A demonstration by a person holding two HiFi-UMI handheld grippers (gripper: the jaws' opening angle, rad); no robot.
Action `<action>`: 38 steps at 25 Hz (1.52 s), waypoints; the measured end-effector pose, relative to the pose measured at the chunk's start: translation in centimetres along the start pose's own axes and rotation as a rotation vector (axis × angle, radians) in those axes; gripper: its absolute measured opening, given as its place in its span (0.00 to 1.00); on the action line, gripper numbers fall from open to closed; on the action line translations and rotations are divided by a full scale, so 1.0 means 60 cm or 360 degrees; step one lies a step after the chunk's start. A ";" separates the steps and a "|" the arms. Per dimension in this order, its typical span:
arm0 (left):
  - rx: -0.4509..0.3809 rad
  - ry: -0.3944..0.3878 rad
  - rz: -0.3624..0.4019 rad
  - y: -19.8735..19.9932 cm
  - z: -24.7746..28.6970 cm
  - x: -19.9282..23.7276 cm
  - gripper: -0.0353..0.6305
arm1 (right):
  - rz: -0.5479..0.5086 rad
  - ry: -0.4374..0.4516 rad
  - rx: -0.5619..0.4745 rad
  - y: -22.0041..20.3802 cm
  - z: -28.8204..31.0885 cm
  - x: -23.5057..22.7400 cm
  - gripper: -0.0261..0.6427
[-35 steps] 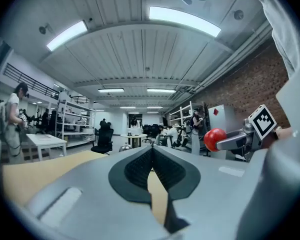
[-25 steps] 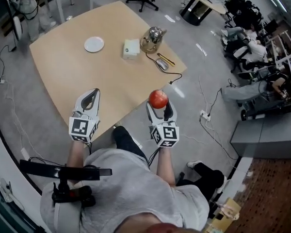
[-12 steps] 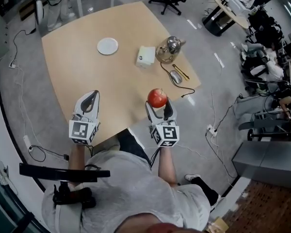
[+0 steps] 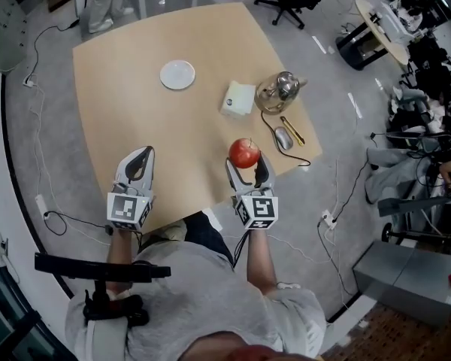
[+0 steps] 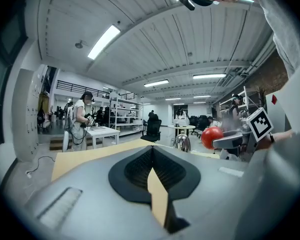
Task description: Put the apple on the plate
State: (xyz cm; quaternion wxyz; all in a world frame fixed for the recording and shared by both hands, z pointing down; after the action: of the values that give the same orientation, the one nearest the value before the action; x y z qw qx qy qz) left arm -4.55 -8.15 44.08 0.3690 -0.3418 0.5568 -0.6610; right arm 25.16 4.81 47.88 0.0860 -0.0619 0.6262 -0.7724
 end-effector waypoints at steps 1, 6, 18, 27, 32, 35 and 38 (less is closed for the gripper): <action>0.0012 0.0014 -0.0006 -0.003 0.004 0.004 0.08 | -0.0003 0.0015 0.0003 -0.001 0.013 -0.003 0.60; 0.0056 0.0095 -0.0032 -0.013 0.020 0.025 0.08 | -0.0012 0.0082 0.0035 -0.007 0.068 -0.007 0.60; 0.0109 0.0265 -0.0108 -0.052 0.054 0.075 0.08 | -0.0124 0.0321 0.0082 -0.033 0.222 0.022 0.60; 0.0157 0.0363 -0.0153 -0.077 0.066 0.106 0.08 | -0.0160 0.0445 0.0114 -0.052 0.319 0.046 0.60; 0.0188 0.0415 -0.0186 -0.084 0.068 0.113 0.08 | -0.0185 0.0491 0.0125 -0.054 0.367 0.053 0.60; 0.0205 0.0442 -0.0209 -0.090 0.064 0.110 0.08 | -0.0188 0.0517 0.0132 -0.057 0.389 0.058 0.60; 0.0227 0.0468 -0.0231 -0.094 0.061 0.110 0.08 | -0.0194 0.0545 0.0140 -0.060 0.413 0.065 0.60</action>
State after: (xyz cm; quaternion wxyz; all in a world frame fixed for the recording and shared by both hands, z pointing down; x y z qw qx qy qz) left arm -5.28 -15.04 50.47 0.2582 -0.2537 0.5303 -0.7666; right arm 26.16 -18.99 56.48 -0.0663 0.0365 0.5924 -0.8021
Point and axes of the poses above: the fingertips, and each gripper's own axes: z forward along the fingers, x to its left, y out of its top, the point moved 10 cm from there along -z, backward along the fingers, and after that the axes turned 10 degrees about -y, right-handed, at the moved point
